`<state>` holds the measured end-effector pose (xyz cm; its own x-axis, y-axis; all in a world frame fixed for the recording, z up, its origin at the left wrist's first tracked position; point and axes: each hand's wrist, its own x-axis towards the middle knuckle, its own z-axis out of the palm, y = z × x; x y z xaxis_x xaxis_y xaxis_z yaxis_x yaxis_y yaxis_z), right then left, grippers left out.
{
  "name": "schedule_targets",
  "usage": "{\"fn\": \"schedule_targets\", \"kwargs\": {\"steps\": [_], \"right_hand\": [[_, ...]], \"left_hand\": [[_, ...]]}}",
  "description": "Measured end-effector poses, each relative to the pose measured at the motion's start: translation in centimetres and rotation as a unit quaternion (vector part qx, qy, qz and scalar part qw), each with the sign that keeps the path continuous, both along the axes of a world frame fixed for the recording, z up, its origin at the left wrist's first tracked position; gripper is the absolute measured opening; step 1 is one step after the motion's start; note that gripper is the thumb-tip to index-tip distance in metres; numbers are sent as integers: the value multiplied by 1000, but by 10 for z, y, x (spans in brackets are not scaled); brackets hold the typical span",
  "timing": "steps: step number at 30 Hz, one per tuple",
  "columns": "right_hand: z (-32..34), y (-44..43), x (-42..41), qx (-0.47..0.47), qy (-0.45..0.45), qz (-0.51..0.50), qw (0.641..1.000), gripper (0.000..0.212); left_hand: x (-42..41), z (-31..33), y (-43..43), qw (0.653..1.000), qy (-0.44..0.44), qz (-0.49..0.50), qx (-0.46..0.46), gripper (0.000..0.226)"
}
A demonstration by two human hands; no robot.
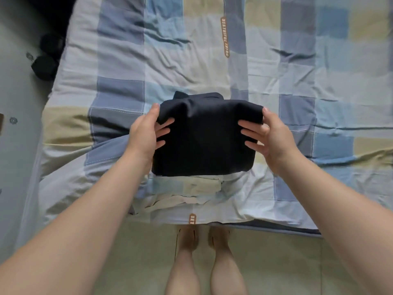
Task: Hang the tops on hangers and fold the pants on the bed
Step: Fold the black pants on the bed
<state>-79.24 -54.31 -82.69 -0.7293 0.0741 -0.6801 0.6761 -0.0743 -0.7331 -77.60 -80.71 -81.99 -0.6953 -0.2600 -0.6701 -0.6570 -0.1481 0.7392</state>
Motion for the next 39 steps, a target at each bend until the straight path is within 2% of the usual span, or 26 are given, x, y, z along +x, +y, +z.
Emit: {"fn": "schedule_targets", "kwargs": {"steps": [3, 6, 8, 10, 11, 12, 13, 14, 16, 20, 24, 28, 32, 34, 37, 39], "right_hand": [[-17, -13, -36, 0, 3, 2, 1000, 34], [-47, -28, -62, 15, 8, 33, 999, 30], [-75, -36, -69, 43, 16, 76, 996, 47], [-107, -42, -66, 84, 23, 135, 987, 70], [-124, -44, -63, 135, 31, 193, 971, 74], [-140, -46, -58, 216, 47, 267, 938, 73], [-156, -47, -53, 302, 75, 333, 890, 70], [-170, -48, -46, 364, 113, 371, 847, 68], [-193, -52, -35, 424, 175, 385, 801, 67], [-229, -58, -22, 475, 252, 323, 779, 69], [-235, -59, -25, 464, 276, 301, 786, 69], [-215, -50, -34, 402, 244, 299, 830, 80], [-199, -31, -48, 289, 83, 239, 923, 116], [-196, -18, -56, 214, 46, 210, 953, 125], [-195, -4, -64, 134, 1, 155, 979, 122], [-194, 0, -67, 113, -29, 151, 982, 101]], "left_hand": [[-37, -20, 2, 999, 23, -29, -28, 45], [-61, -55, 8, 995, 63, -48, -59, 55], [-68, -85, 11, 989, 64, -95, -91, 78], [-65, -121, 9, 960, 38, -202, -190, 94], [-60, -139, 7, 921, 25, -277, -273, 94], [-54, -156, 5, 868, 22, -343, -357, 90], [-50, -172, 3, 824, 32, -383, -416, 85], [-47, -185, 2, 802, 44, -397, -444, 81], [-46, -206, -1, 793, 63, -389, -465, 81], [-53, -235, -5, 777, 97, -370, -500, 85], [-56, -240, -6, 781, 113, -364, -494, 86], [-58, -223, -3, 800, 110, -347, -477, 91], [-57, -204, -3, 878, 83, -246, -402, 115], [-56, -196, -5, 912, 60, -196, -355, 120], [-55, -186, -11, 946, 8, -147, -290, 122], [-56, -181, -16, 960, -23, -133, -247, 121]]}}
